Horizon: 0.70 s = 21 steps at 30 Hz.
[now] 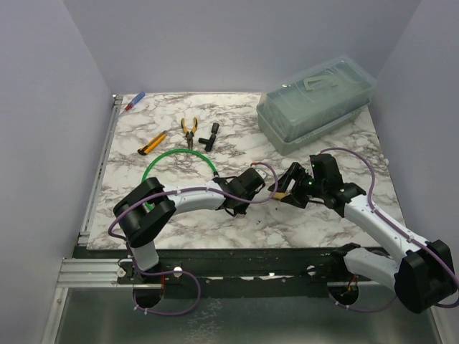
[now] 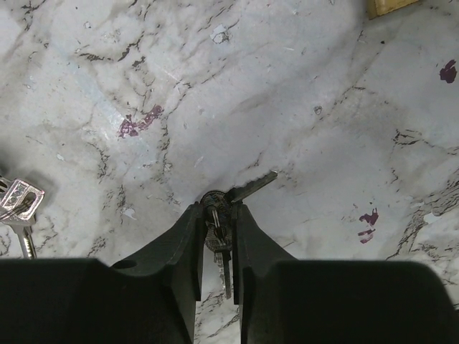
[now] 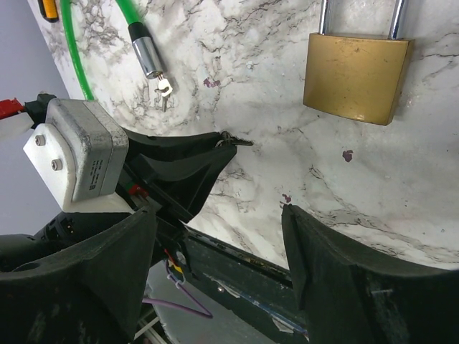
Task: Unlock with the key
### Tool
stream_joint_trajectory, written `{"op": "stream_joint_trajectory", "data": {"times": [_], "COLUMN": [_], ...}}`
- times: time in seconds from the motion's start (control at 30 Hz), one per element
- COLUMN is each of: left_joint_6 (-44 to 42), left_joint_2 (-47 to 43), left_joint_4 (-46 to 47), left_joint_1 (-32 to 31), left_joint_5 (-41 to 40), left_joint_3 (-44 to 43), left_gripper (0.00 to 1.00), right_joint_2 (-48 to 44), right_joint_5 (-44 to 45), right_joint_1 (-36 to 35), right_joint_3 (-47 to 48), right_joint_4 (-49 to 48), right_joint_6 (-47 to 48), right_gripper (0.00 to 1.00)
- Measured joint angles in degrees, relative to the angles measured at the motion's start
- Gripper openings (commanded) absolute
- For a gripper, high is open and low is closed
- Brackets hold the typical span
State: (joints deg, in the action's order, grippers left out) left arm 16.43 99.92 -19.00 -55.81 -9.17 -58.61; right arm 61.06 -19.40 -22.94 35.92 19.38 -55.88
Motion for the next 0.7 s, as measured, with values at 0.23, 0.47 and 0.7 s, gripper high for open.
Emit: {"op": "stream_joint_trajectory", "data": {"times": [0.23, 0.47, 0.7], "left_joint_6": [-0.2, 0.3, 1.3], "left_joint_2": [-0.1, -1.3, -4.3], "left_joint_4": [0.1, 0.8, 1.0], "left_joint_1": [0.3, 0.5, 0.7], "left_joint_5": [0.6, 1.1, 2.5], "left_joint_3": [0.0, 1.2, 3.5], "left_gripper": [0.12, 0.1, 0.09], "right_joint_2": [-0.5, -0.6, -0.3], "right_joint_5": [0.0, 0.0, 0.0], "right_joint_1": [0.0, 0.0, 0.0], "right_joint_3": [0.0, 0.0, 0.0], "right_joint_4": [0.0, 0.0, -0.5], "right_joint_6": [0.0, 0.0, 0.0], "right_gripper": [0.75, 0.75, 0.75]}}
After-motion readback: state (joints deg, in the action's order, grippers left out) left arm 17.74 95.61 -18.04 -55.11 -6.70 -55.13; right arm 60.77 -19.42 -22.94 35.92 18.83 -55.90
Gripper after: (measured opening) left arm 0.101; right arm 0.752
